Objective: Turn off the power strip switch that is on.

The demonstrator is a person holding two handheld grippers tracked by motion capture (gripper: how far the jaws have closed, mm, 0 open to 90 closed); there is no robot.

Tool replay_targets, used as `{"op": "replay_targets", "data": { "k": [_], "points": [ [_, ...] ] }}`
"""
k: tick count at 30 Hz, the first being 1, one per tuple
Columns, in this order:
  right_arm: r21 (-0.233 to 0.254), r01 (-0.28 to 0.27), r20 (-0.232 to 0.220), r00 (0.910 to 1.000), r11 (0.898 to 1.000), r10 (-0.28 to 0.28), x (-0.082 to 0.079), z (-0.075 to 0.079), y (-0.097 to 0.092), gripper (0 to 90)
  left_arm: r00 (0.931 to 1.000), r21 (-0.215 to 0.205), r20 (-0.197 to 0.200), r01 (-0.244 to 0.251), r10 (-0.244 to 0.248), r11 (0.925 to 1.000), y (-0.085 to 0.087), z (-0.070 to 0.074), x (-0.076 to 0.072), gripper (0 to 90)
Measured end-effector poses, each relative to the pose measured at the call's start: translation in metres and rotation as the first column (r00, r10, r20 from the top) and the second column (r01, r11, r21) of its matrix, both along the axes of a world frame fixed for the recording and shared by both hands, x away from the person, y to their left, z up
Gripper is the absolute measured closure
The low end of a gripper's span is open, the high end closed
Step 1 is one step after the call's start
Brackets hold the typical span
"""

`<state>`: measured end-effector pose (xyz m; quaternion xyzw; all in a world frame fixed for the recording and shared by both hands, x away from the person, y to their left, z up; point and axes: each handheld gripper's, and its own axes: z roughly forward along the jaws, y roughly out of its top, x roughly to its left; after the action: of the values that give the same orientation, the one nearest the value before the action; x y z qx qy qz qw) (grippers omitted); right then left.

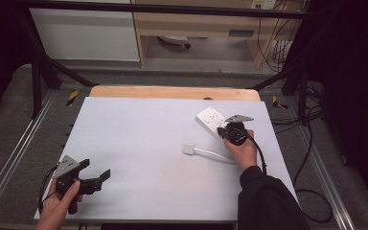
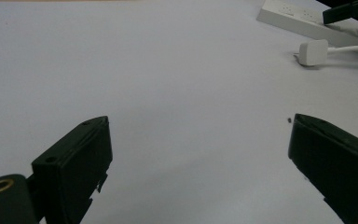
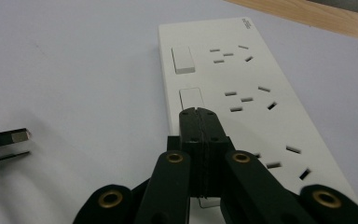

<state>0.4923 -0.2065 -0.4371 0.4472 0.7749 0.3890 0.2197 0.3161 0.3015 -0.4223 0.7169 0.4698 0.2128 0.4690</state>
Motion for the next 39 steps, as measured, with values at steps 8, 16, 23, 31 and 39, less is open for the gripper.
{"op": "replay_targets", "data": {
  "k": [8,16,23,31,39],
  "points": [
    [0.009,-0.007,0.001,1.0000,1.000,0.007,-0.001,0.002,0.001,90.0,1.0000,0.004,0.000,0.000,0.000,1.0000,0.000,0.000,0.000,6.0],
    [0.029,-0.002,-0.001,1.0000,1.000,0.002,-0.001,0.004,0.000,86.5,1.0000,0.003,0.001,0.005,-0.005,1.0000,0.000,0.000,0.000,6.0],
    [0.042,0.002,0.011,0.9999,0.999,-0.003,-0.003,0.009,0.001,80.9,1.0000,0.003,0.003,0.003,-0.003,1.0000,-0.001,0.000,0.000,6.0],
    [0.064,0.020,0.017,0.9996,0.998,-0.022,-0.005,0.016,0.001,60.6,1.0000,0.008,0.003,0.003,-0.003,1.0000,-0.001,0.000,0.000,6.0],
    [0.047,0.044,0.001,0.9990,0.998,-0.044,-0.006,0.028,0.005,31.3,1.0000,0.014,0.003,0.000,0.000,0.9999,-0.001,0.000,0.000,6.0]
  ]
}}
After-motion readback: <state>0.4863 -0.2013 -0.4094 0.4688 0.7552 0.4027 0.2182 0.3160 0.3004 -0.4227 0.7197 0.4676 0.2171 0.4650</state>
